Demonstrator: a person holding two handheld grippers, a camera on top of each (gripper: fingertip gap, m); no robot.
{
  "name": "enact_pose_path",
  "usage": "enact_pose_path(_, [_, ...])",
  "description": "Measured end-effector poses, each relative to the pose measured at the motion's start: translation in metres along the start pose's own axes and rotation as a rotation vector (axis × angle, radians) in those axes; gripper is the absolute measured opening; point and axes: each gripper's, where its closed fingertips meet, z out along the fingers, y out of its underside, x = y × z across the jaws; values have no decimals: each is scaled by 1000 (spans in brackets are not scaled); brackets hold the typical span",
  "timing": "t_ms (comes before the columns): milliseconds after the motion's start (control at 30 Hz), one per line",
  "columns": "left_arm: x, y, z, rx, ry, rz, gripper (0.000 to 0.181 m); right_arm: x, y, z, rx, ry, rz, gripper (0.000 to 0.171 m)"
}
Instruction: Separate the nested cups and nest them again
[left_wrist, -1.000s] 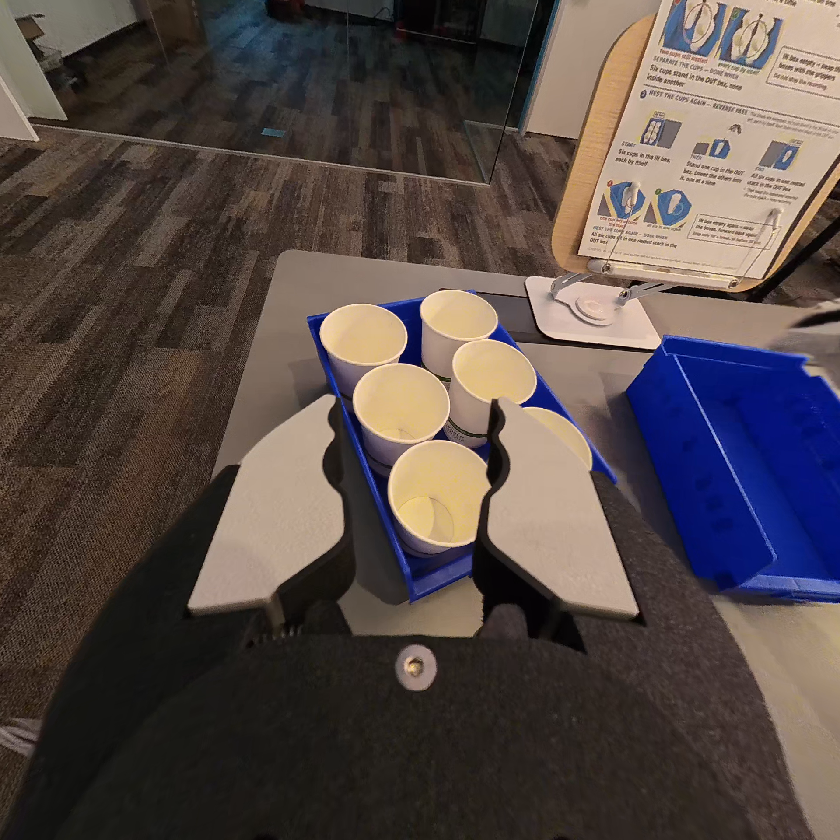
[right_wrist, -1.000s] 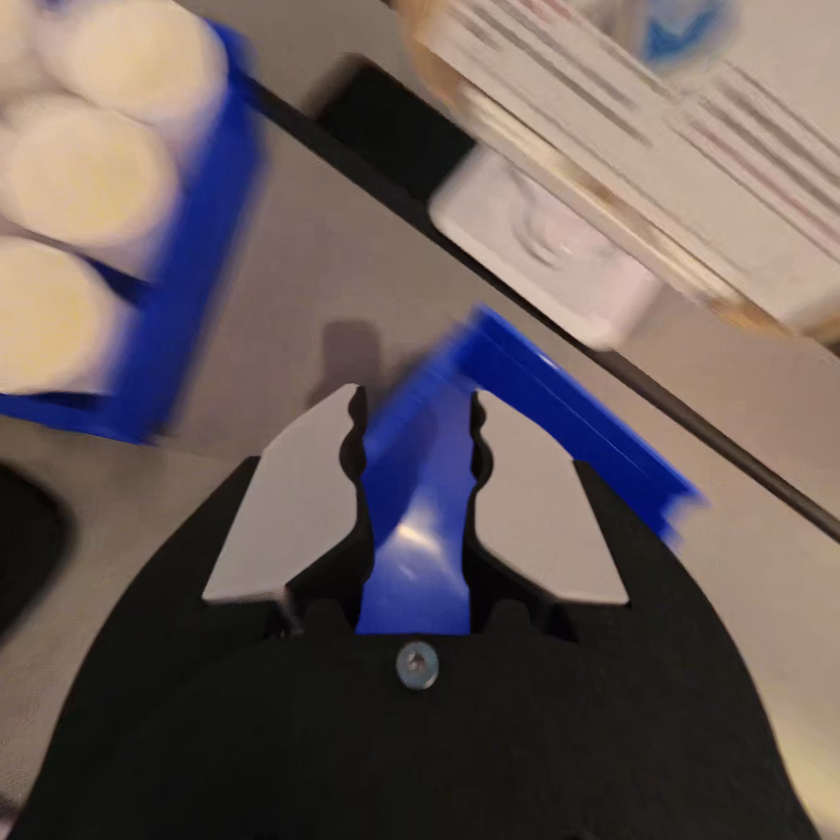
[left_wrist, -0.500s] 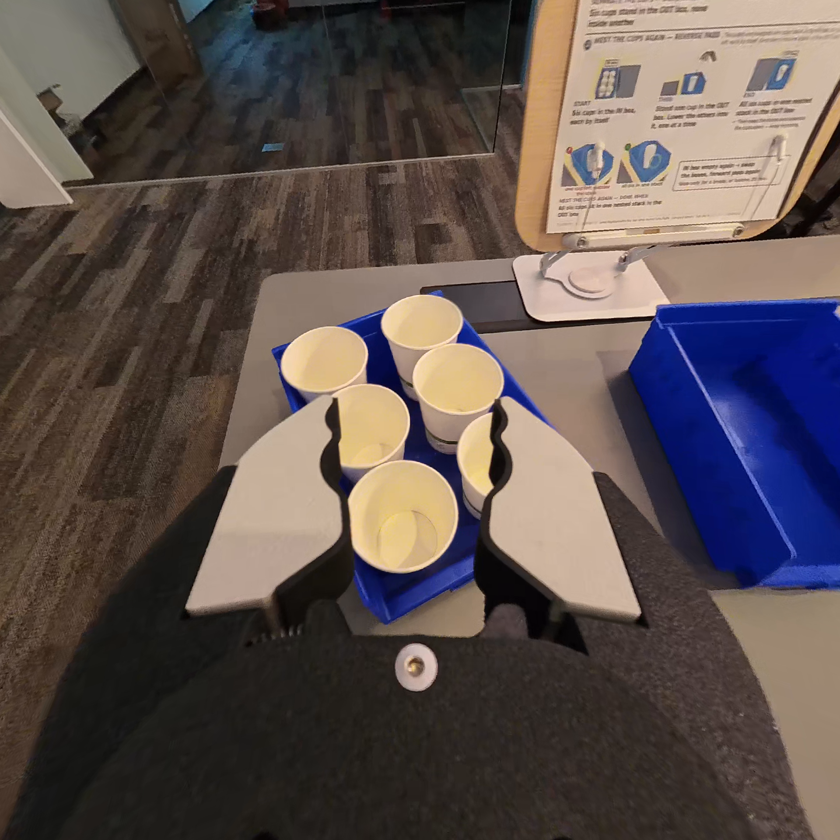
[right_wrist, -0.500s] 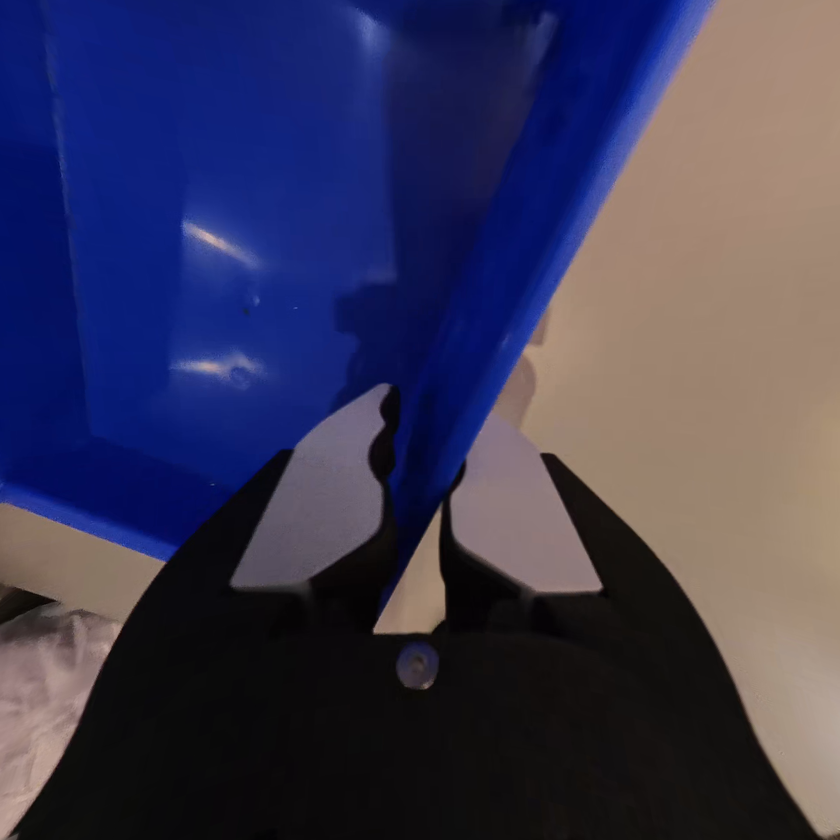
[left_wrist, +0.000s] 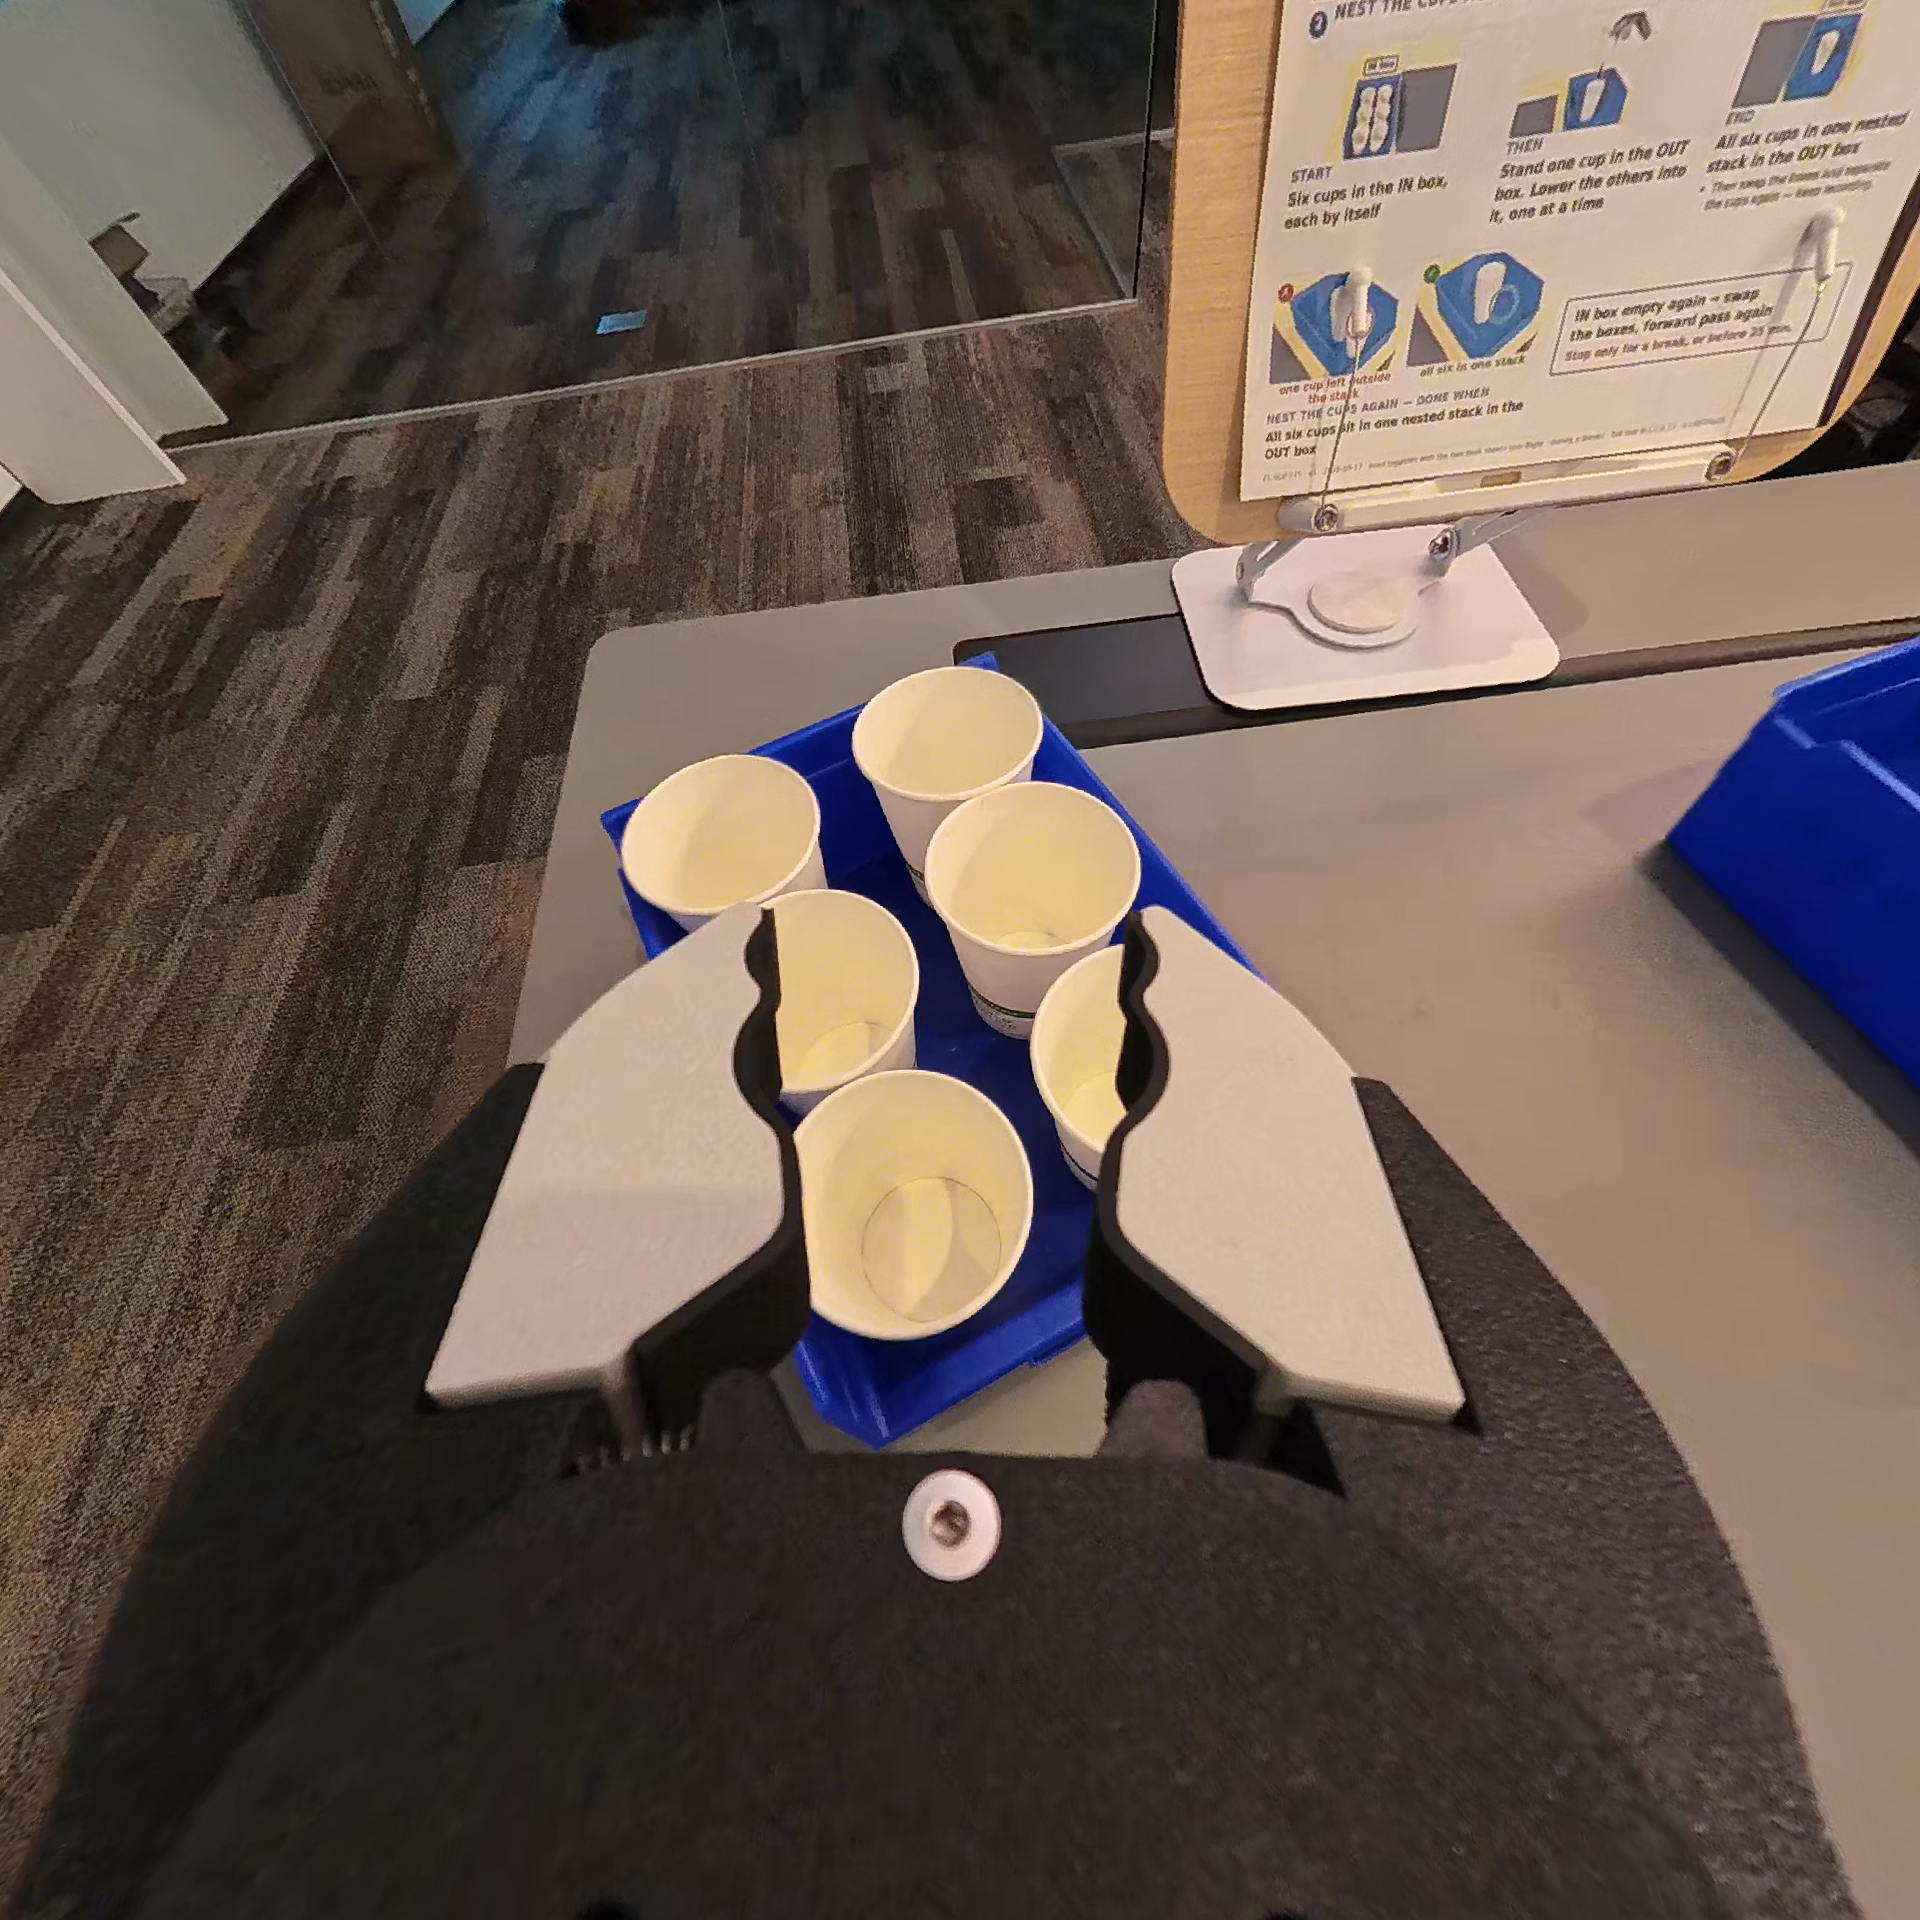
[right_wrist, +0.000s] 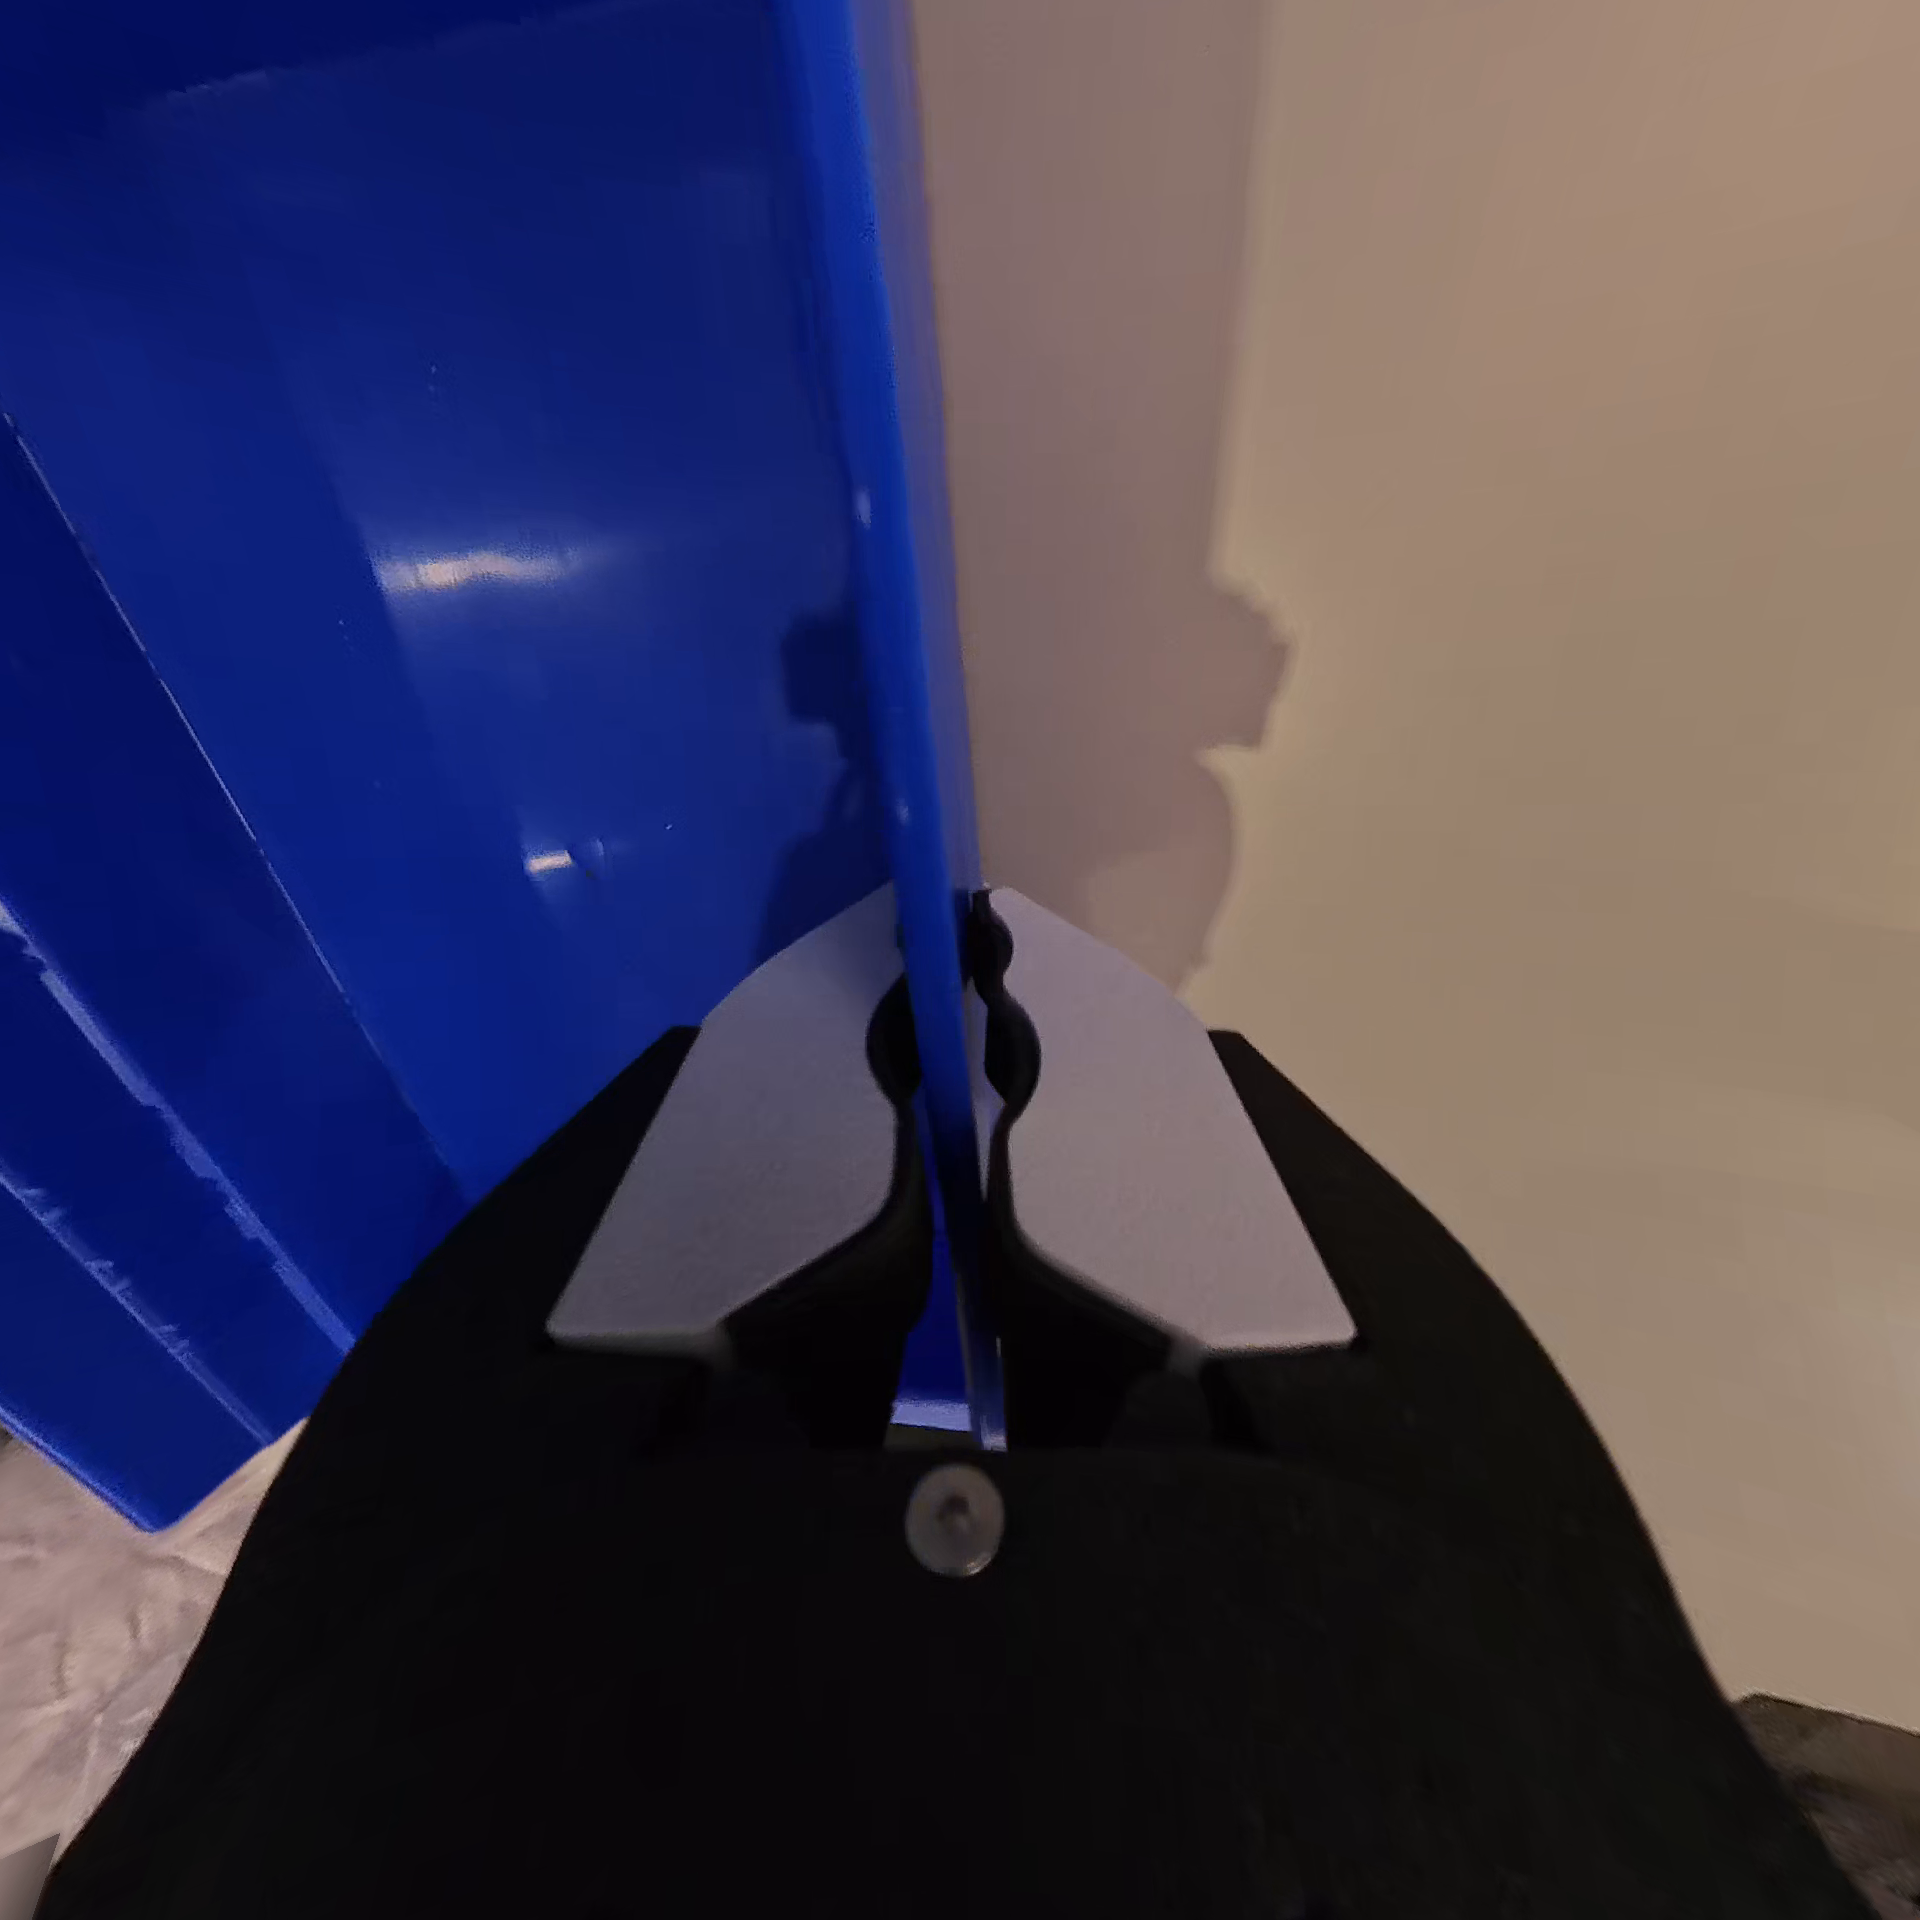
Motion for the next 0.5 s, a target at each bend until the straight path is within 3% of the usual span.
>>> enact_pose_path(233, [10, -1, 8, -27, -15, 45, 63, 76, 29, -13, 14, 14, 142, 5])
enact_pose_path(500, [-1, 5, 8, -54, -64, 22, 63, 126, 45, -21, 34, 18, 214, 6])
